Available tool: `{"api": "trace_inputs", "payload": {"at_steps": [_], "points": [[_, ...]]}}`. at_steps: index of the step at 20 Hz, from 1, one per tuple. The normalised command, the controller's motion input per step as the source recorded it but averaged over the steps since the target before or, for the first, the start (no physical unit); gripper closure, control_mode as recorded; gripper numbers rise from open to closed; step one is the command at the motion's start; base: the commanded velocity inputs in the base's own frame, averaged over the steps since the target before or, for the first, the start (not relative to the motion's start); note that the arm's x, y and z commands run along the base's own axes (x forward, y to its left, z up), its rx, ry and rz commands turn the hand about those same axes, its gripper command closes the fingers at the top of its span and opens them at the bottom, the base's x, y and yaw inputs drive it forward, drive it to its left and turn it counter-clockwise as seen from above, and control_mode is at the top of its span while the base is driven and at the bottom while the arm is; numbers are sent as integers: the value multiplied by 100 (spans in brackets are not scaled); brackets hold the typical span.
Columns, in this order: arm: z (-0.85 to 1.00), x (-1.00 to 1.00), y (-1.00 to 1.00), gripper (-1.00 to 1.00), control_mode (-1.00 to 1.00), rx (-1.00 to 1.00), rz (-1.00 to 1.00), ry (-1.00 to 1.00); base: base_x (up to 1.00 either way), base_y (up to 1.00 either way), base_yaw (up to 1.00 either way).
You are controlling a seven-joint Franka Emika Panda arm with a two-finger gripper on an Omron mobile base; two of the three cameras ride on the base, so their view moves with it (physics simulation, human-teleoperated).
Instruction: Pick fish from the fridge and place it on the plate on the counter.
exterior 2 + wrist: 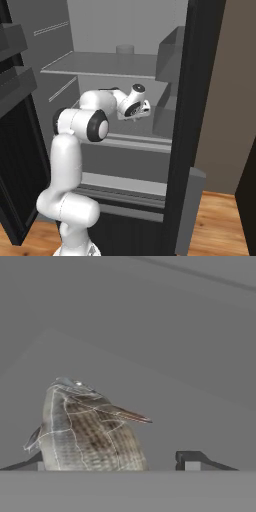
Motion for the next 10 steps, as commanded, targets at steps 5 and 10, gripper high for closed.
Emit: {"api": "trace_inputs", "payload": {"at_steps": [5, 10], "points": [[-3, 1, 0, 100, -100, 0, 0, 0, 0, 0, 0], [-16, -2, 0, 100, -100, 0, 0, 0, 0, 0, 0]]}}
